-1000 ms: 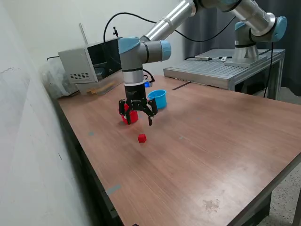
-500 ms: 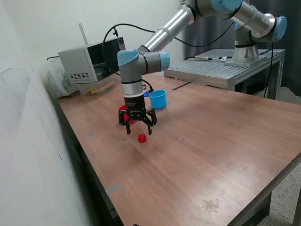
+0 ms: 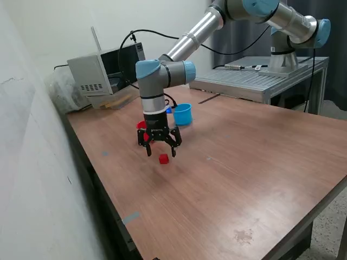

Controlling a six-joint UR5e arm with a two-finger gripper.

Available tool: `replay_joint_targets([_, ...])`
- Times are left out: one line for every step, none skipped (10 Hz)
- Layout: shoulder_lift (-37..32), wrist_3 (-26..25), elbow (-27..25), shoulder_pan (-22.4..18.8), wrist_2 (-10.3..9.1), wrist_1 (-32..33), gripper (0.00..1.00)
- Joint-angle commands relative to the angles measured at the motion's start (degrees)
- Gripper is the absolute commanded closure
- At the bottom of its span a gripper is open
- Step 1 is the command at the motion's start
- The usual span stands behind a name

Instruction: Place red objects in the red bin, and blue objects in the blue bin.

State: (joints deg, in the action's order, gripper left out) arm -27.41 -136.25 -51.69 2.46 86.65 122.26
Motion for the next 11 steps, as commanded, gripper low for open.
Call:
replay_joint_targets([0.1,-0.1,0.1,0.0,0.19,0.1,0.00])
replay_joint_targets([0.1,0.0,0.0,0.0,0.19,0.1,1.00])
replay_joint_targets([0.1,-0.1,0.0,0.0,0.19,0.1,1.00])
replay_joint_targets([0.1,0.0,0.0,0.0,0.19,0.1,1.00])
replay_joint_targets([0.1,0.0,0.0,0.0,0.19,0.1,1.00])
replay_joint_targets([0.1,-0.1,0.0,-0.1,0.28,0.1,1.00])
replay_joint_targets([0.2,-0.1,0.0,-0.4,0.28,0.1,1.00])
replay_joint_targets([0.1,-0.1,-0.1,-0.4,0.36,0.1,1.00])
replay_joint_targets([-0.5,-0.2,-0.3,-0.7,0.36,0.1,1.00])
replay_joint_targets([-1.8,-0.2,-0.3,-0.8,0.36,0.1,1.00])
replay_joint_targets([-4.4,-0.2,-0.9,-0.8,0.36,0.1,1.00])
